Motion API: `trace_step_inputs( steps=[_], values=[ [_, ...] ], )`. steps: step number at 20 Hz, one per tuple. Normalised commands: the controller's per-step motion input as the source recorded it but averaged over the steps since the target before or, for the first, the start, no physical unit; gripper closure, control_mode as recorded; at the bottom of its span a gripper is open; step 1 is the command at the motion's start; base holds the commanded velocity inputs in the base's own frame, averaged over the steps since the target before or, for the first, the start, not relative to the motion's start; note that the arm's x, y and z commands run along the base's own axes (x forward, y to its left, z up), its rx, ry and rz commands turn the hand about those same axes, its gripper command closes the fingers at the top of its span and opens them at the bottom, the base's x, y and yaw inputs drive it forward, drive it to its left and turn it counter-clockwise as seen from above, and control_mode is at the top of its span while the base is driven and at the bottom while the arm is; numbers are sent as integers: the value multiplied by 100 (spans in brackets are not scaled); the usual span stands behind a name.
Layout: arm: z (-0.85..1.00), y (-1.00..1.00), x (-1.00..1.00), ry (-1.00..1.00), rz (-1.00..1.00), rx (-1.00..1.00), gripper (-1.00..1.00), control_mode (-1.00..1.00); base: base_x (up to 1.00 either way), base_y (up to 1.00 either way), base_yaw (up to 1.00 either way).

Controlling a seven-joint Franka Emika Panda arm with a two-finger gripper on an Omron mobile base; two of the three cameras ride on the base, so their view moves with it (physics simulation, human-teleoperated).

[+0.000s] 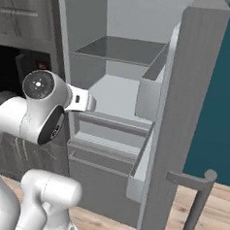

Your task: Retrieve the tangerine and mango from the fridge and place them into the bowl on the dining table.

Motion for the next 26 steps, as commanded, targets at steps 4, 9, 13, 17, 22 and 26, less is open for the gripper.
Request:
trace_step_inputs(
  steps=[4, 9, 13, 17, 22, 26],
  values=[
    [0, 0, 0, 0, 0, 0, 100, 100, -48, 4, 46],
    [0, 0, 0, 0, 0, 0, 100, 100, -46, 5, 58],
    [0, 0, 0, 0, 0, 0, 100, 100, -61, 4, 62],
    [0, 0, 0, 0, 0, 0, 100, 100, -65, 3, 61],
    [0, 0, 0, 0, 0, 0, 100, 100, -77, 1, 56],
    [0, 0, 0, 0, 0, 0, 100, 100, -80, 0, 53]
  ],
)
